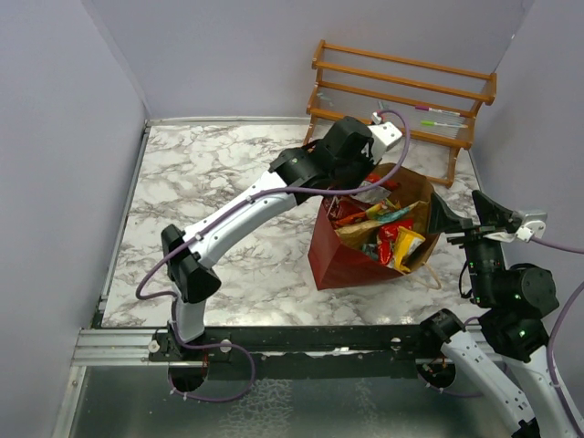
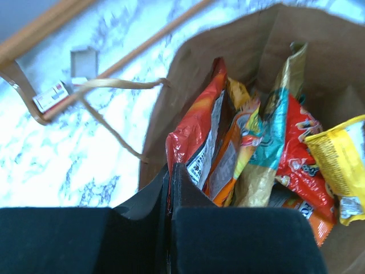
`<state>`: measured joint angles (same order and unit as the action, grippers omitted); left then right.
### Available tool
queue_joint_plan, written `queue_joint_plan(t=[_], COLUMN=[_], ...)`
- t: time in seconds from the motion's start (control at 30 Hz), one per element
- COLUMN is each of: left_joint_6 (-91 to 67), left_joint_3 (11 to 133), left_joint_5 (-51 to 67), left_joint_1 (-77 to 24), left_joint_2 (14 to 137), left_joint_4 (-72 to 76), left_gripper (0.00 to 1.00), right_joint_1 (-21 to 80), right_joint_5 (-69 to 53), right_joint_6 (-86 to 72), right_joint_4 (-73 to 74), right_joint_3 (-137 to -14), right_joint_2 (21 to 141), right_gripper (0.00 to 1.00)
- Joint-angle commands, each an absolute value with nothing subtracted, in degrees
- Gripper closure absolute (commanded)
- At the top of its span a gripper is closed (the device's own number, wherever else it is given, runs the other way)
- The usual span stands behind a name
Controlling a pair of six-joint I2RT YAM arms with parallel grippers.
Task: Take the snacks out of the paper bag
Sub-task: Take out the snack from the paper bag, then place the snack at the center of the board.
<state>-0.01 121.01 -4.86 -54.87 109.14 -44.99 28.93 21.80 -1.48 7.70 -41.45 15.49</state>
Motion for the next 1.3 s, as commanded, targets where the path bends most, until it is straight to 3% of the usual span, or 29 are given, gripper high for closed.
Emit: queue_joint_plan(t=[0.0,0.6,1.0,1.27], left_joint_6=[0.96,2.50,9.30,13.83], left_joint_3=[119.87,104.74,94.35,78.66], left_joint_5=[-7.25,-12.82,-39.27,-52.21], left_joint_1=[-54.91,-54.93,-54.94,-54.36], left_joint_2=[102.09,78.76,64.69,59.56], left_joint_4=[-37.12,-18.65,-16.70,-10.17], left_gripper=[1.00,1.00,1.00,1.00], right_joint_1=[28.92,28.93,28.92,28.92], right_joint_5=[22.95,22.36,21.46,20.13], right_joint_6=[-2.37,-3.25,-3.96,-4.96], right_joint_4=[7.27,6.08,5.07,4.59], right_joint_3=[-40.77,-40.30,-39.90,-39.55], right_joint_2=[15.99,18.08,19.61,21.19], right_gripper=[0.09,0.09,0.09,0.09])
